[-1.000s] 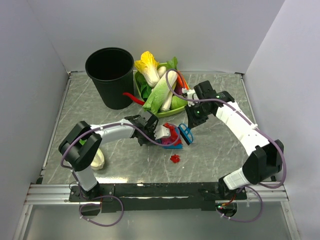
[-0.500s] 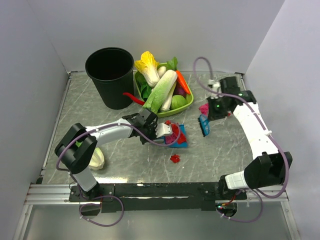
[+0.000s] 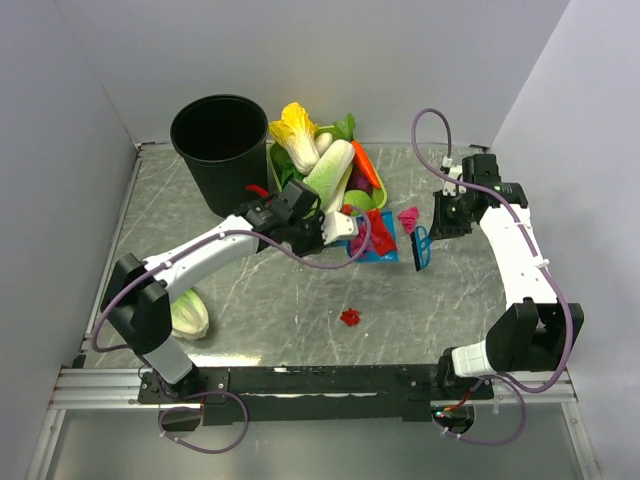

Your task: Sweep away the paper scraps from the table

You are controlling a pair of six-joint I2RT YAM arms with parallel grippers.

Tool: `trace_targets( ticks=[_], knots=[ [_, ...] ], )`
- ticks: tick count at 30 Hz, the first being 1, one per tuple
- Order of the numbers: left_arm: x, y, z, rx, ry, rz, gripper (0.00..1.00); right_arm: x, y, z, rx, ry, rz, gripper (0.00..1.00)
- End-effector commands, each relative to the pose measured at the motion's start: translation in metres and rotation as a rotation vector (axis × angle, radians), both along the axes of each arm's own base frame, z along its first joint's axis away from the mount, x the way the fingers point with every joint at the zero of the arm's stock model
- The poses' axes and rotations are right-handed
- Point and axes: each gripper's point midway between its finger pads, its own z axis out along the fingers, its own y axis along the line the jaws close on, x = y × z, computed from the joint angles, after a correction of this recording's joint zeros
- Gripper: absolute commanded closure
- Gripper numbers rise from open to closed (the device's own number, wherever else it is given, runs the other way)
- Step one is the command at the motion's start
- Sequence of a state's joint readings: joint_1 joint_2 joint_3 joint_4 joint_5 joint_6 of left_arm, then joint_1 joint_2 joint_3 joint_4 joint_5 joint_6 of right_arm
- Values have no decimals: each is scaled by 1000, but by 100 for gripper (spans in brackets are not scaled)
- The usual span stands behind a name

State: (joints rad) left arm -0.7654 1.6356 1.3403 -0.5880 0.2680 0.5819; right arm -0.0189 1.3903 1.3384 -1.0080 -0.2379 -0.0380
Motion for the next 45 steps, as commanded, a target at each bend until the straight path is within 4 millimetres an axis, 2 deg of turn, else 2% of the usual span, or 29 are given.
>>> trace_targets(
  ticks=[1,5,7,8,13,14,15,20,22,25,27,28,29,30,31,32,35,37,38,39,42,45],
  knots=[
    [-1,0,54,-72,-34,25,99,4,5,5,54,-30,-15,100],
    [7,5,83,-115,-26,98,99,3,6,5,71,-39,-20,100],
    [16,12,95,-137,-22,144,99,1,6,4,74,-36,-20,100],
    [21,13,107,-164,-24,174,99,1,6,4,76,-39,-20,100],
    [55,48,140,-208,-51,325,99,2,7,5,101,-35,-49,100],
    [62,52,152,-225,-73,359,99,3,7,5,104,-39,-53,100],
    [72,64,157,-222,-97,404,99,3,7,5,106,-37,-53,100],
    [98,109,183,-201,-196,559,99,3,8,3,117,-32,-58,100],
    [112,134,193,-196,-251,681,99,2,9,1,122,-26,-61,100],
    [123,163,213,-223,-293,790,99,0,9,-2,127,-16,-60,100],
    [129,184,211,-183,-292,857,99,-1,11,-4,134,-6,-62,100],
    [132,192,219,-185,-307,879,99,-1,11,-4,138,-4,-62,100],
    [135,200,215,-158,-300,909,99,-1,12,-6,141,1,-61,100],
    [139,216,216,-148,-302,950,99,0,12,-5,143,2,-62,100],
    [143,226,225,-163,-319,980,99,0,12,-5,144,0,-64,100],
    [147,235,225,-158,-319,1005,99,1,13,-5,147,2,-62,100],
    [156,289,232,-125,-351,1120,99,4,13,-2,150,-8,-61,100],
    [158,311,236,-100,-374,1140,99,4,13,-2,149,-10,-60,100],
    [158,332,236,-80,-386,1176,99,4,13,-2,148,-10,-61,100],
    [160,342,237,-62,-406,1189,99,4,13,-1,149,-11,-62,100],
    [160,379,239,56,-479,1216,99,1,13,-3,150,-8,-61,100],
    [163,399,234,221,-537,1167,99,0,14,-5,156,-6,-60,100]
  ],
)
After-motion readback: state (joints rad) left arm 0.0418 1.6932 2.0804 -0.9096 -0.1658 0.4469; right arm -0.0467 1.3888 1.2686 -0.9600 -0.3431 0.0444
